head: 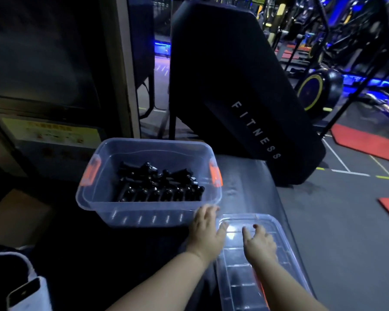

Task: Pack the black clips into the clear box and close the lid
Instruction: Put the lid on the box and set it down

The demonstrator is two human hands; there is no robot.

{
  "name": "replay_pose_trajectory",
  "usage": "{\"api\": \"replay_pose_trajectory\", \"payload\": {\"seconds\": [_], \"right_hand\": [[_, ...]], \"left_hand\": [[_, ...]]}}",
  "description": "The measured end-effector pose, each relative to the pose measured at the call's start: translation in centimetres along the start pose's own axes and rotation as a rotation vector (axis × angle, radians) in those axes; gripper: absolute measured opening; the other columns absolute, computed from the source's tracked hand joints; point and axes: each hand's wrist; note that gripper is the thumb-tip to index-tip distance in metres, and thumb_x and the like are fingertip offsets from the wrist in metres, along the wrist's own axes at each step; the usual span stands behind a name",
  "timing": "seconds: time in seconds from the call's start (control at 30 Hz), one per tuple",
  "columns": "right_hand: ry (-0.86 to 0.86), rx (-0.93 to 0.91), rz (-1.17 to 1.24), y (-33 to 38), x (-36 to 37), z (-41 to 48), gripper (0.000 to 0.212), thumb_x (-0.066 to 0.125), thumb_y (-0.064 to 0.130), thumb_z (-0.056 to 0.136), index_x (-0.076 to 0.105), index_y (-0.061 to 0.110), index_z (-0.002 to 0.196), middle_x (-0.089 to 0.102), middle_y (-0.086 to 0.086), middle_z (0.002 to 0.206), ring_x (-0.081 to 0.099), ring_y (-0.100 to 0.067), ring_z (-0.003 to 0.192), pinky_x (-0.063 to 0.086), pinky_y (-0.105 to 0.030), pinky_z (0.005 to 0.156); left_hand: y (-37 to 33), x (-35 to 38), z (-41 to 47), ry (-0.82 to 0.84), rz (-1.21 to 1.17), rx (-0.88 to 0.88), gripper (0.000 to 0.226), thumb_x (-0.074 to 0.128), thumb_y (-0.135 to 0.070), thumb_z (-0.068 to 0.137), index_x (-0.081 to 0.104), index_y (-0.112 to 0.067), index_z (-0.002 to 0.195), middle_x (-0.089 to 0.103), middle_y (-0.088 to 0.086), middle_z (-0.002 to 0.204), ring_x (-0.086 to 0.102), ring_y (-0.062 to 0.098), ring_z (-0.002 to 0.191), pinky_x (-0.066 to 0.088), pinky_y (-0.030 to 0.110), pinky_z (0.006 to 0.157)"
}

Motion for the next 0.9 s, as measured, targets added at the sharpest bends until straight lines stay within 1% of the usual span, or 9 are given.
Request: {"api": "replay_pose_trajectory", "payload": {"seconds": [0.07,0.13,0.17,0.23,0.3,0.37,0.47,0.7,0.9], "right_hand": [[0.006,0.056,-0.03,-2.6,-0.4,0.0,0.059,0.037,0.054,0.095,0.031,0.024,0.146,0.036,-0.014,0.145,0.033,-0.032,0.133,0.028,-0.046,0.107],[0.014,0.101,-0.045,-5.0,-0.7,0.4,0.062,0.039,0.055,0.094,0.031,0.024,0.146,0.035,-0.014,0.147,0.031,-0.032,0.135,0.027,-0.047,0.108],[0.016,0.12,-0.052,-6.1,-0.9,0.6,0.064,0.04,0.057,0.092,0.031,0.023,0.145,0.035,-0.014,0.146,0.031,-0.033,0.135,0.027,-0.048,0.108],[0.026,0.147,-0.081,-8.1,-1.0,1.1,0.068,0.038,0.063,0.09,0.031,0.024,0.145,0.035,-0.013,0.147,0.031,-0.033,0.135,0.028,-0.05,0.109],[0.042,0.173,-0.121,-9.9,-1.0,1.5,0.068,0.036,0.065,0.09,0.028,0.026,0.146,0.034,-0.011,0.148,0.031,-0.032,0.136,0.027,-0.049,0.107],[0.052,0.208,-0.145,-11.8,-0.8,2.0,0.066,0.037,0.062,0.091,0.025,0.028,0.147,0.032,-0.008,0.15,0.03,-0.031,0.137,0.028,-0.049,0.107],[0.063,0.269,-0.162,-14.5,-0.5,2.5,0.069,0.04,0.063,0.09,0.023,0.031,0.148,0.028,-0.006,0.152,0.027,-0.028,0.139,0.027,-0.049,0.109],[0.08,0.349,-0.229,-18.3,-0.9,3.7,0.079,0.046,0.065,0.086,0.011,0.035,0.151,0.017,-0.005,0.157,0.018,-0.026,0.143,0.023,-0.051,0.11],[0.1,0.421,-0.164,-20.8,-0.5,4.2,0.107,0.067,0.067,0.07,0.005,0.032,0.149,0.028,-0.006,0.151,0.03,-0.03,0.137,0.028,-0.052,0.105]], "left_hand": [[-0.7,2.8,-1.6,0.006,-0.02,-0.039,0.03,0.05,-0.041,0.077,0.049,-0.021,0.099,0.065,0.005,0.092,0.047,0.017,0.09,0.038,0.026,0.085],[-1.4,4.8,-2.7,0.127,0.017,-0.183,0.031,0.048,-0.045,0.077,0.052,-0.021,0.097,0.065,0.002,0.09,0.057,0.018,0.086,0.049,0.022,0.078],[-1.5,5.4,-3.0,0.219,0.059,-0.284,0.034,0.047,-0.044,0.083,0.055,-0.019,0.104,0.064,0.004,0.102,0.059,0.023,0.095,0.049,0.023,0.084],[-1.3,7.4,-3.5,0.439,0.123,-0.499,0.048,0.044,-0.046,0.094,0.045,-0.014,0.129,0.046,0.007,0.136,0.041,0.028,0.126,0.032,0.027,0.106],[-0.9,8.8,-4.2,0.589,0.155,-0.634,0.059,0.04,-0.05,0.095,0.032,-0.013,0.141,0.032,0.008,0.148,0.028,0.026,0.136,0.021,0.031,0.113],[-0.5,10.0,-4.8,0.64,0.195,-0.691,0.064,0.04,-0.05,0.095,0.027,-0.012,0.145,0.028,0.008,0.151,0.026,0.026,0.138,0.023,0.033,0.114],[0.1,11.5,-5.4,0.637,0.205,-0.8,0.067,0.045,-0.051,0.093,0.025,-0.013,0.145,0.026,0.006,0.151,0.026,0.027,0.137,0.028,0.036,0.11],[0.3,14.3,-5.6,0.51,0.203,-0.944,0.081,0.054,-0.048,0.09,0.015,-0.008,0.149,0.021,0.007,0.154,0.022,0.027,0.141,0.029,0.038,0.111],[-0.4,15.5,-5.2,0.397,0.111,-1.038,0.087,0.062,-0.04,0.088,0.011,-0.006,0.149,0.023,0.012,0.153,0.028,0.032,0.138,0.032,0.042,0.109]]}}
Point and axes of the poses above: each hand's wrist, its own z-axis towards the middle knuckle, its own x-axis out of the palm, y = z × x
